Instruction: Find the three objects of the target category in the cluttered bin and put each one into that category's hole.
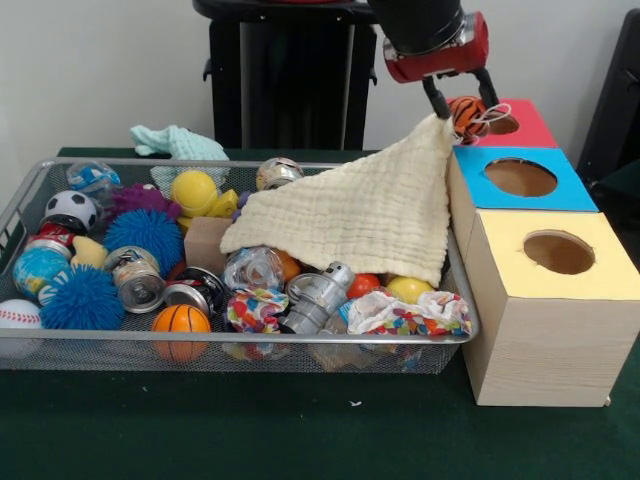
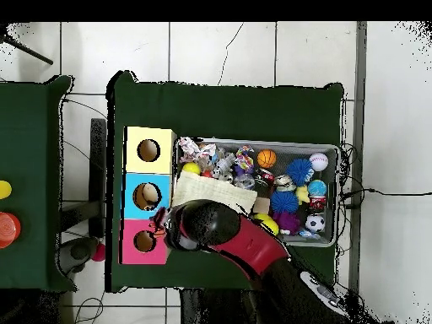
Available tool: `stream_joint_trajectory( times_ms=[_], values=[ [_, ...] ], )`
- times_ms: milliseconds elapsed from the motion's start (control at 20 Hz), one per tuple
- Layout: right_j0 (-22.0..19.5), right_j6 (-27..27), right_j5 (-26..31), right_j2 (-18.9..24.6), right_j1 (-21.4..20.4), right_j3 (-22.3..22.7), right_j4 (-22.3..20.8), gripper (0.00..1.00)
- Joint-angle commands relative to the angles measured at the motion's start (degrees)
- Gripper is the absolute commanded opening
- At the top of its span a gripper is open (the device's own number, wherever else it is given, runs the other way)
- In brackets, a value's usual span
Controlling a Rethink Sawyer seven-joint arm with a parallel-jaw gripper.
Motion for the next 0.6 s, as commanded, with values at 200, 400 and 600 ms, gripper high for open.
stream_joint_trajectory(
  times_ms=[200, 400, 600],
  values=[
    [0.8, 7.8, 0.8, 1.7, 2.9, -3.6, 1.1, 1.0],
    [1.1, 7.7, 2.3, 1.3, 2.6, -4.2, 0.8, 1.0],
    [1.0, 7.4, 2.0, 1.4, 2.4, -4.1, 0.6, 1.0]
  ],
)
